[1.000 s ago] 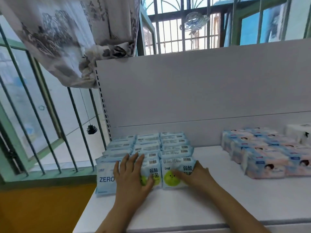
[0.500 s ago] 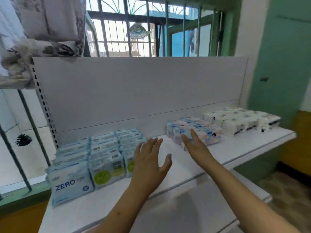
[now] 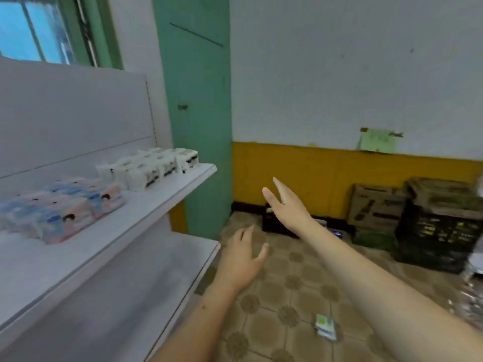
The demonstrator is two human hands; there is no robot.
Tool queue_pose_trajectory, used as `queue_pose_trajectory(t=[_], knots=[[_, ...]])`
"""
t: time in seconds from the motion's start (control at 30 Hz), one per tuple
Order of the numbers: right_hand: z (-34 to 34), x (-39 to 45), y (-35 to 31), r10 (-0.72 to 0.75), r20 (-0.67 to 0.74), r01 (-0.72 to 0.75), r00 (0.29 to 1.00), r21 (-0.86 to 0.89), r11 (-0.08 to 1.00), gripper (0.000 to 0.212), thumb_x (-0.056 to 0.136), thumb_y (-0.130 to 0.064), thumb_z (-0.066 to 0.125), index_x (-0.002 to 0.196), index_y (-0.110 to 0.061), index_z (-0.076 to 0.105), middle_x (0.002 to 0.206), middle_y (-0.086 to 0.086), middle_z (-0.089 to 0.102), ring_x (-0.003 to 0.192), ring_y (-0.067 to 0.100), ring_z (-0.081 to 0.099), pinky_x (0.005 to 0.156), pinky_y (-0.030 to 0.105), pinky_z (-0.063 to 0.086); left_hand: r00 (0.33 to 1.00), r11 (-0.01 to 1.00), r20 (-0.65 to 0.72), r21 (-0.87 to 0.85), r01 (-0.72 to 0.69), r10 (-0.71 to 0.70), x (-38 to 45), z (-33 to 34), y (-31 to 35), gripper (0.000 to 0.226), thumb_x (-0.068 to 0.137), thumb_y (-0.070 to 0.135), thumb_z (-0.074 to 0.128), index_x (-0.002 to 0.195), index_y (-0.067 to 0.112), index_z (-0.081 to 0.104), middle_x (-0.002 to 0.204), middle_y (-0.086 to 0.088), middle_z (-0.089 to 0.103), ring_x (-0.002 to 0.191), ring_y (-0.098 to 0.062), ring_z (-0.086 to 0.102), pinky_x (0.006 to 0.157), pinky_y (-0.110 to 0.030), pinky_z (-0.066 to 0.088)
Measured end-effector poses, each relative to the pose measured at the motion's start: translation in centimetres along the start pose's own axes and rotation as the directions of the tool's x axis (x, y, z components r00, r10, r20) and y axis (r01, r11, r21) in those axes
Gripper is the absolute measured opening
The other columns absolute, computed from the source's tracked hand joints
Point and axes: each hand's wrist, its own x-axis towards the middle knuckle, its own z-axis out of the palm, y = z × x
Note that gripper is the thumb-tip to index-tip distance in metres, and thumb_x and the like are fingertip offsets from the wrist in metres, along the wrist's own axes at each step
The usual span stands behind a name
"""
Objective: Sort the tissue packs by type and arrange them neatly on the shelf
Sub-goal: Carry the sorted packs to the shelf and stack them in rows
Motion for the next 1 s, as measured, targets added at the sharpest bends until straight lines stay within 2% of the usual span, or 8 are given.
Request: queue_pose_trajectory(t=[0.2,0.37,0.47,0.6,0.7,0.83,0.9,1.0], knots=[[-9.1,4.1,13.7,0.136,-0.101,-0.132,0.985,0.044,0.99,0.077,0.095,-0.067,0.031,0.157,-0.024,0.016,0.163,-0.006,0.016,0.149,0.016,0.016,0.118,0.035,0.017,0.989,0.999,0.144,0.035,-0.03,0.024,8.1,11.9,7.4,0.067,0.097,0.057,0.04,0.154,0.025,0.027,0.155,0.003,0.032,0.14,-0.02,0.033,0.114,-0.038,0.035],[-14.6,7.8,25.2,0.281,-0.09,-0.279,0.955,0.034,0.96,0.077,0.094,-0.068,0.03,0.156,-0.024,0.017,0.162,-0.004,0.019,0.147,0.019,0.024,0.119,0.04,0.024,0.962,1.0,0.273,0.023,0.017,-0.022,15.7,22.1,12.6,0.063,0.097,0.052,0.045,0.152,0.025,0.03,0.153,0.001,0.034,0.138,-0.021,0.037,0.112,-0.036,0.036],[-16.1,9.0,31.4,0.373,-0.084,-0.37,0.924,0.046,0.928,0.074,0.096,-0.065,0.031,0.155,-0.022,0.02,0.161,-0.003,0.024,0.145,0.019,0.026,0.115,0.036,0.025,0.938,1.0,0.345,-0.006,0.018,-0.014,18.6,27.1,13.8,0.059,0.097,0.046,0.049,0.149,0.024,0.033,0.151,0.001,0.036,0.135,-0.021,0.04,0.108,-0.032,0.036],[-15.7,9.8,38.9,0.479,-0.08,-0.472,0.874,0.087,0.877,0.069,0.098,-0.059,0.035,0.154,-0.02,0.026,0.159,-0.001,0.028,0.146,0.02,0.027,0.115,0.033,0.022,0.883,0.997,0.463,0.03,0.068,-0.075,21.1,33.5,12.6,0.065,0.095,0.051,0.048,0.151,0.023,0.03,0.152,-0.002,0.035,0.136,-0.024,0.04,0.109,-0.036,0.038],[-13.9,10.4,44.2,0.588,-0.049,-0.581,0.808,0.105,0.807,0.071,0.097,-0.061,0.036,0.154,-0.02,0.026,0.157,0.002,0.034,0.143,0.024,0.034,0.117,0.037,0.025,0.833,0.994,0.543,0.046,0.095,-0.105,23.2,37.8,10.4,0.066,0.096,0.05,0.048,0.153,0.021,0.028,0.154,-0.004,0.034,0.137,-0.025,0.039,0.11,-0.036,0.038],[-10.3,12.6,51.7,0.707,0.036,-0.707,0.706,0.094,0.701,0.073,0.096,-0.064,0.032,0.154,-0.021,0.023,0.155,0.004,0.036,0.139,0.025,0.038,0.115,0.039,0.029,0.766,0.993,0.632,0.072,0.099,-0.122,27.6,44.0,6.2,0.071,0.093,0.056,0.045,0.153,0.021,0.029,0.149,-0.005,0.039,0.126,-0.025,0.049,0.1,-0.041,0.049],[-8.2,14.3,55.5,0.76,0.018,-0.758,0.65,0.078,0.647,0.072,0.097,-0.062,0.035,0.153,-0.018,0.026,0.153,0.006,0.038,0.137,0.026,0.042,0.114,0.042,0.032,0.748,0.988,0.649,0.139,0.065,-0.14,30.5,47.5,3.5,0.069,0.095,0.052,0.046,0.153,0.02,0.03,0.147,-0.005,0.042,0.128,-0.025,0.048,0.103,-0.038,0.044],[-4.7,16.5,61.0,0.85,0.042,-0.849,0.525,0.1,0.519,0.068,0.099,-0.056,0.039,0.152,-0.015,0.03,0.151,0.008,0.041,0.135,0.027,0.044,0.113,0.042,0.033,0.666,0.98,0.722,0.186,0.075,-0.188,34.1,52.2,-0.6,0.067,0.095,0.05,0.048,0.152,0.019,0.031,0.147,-0.007,0.042,0.132,-0.026,0.043,0.105,-0.035,0.041]])
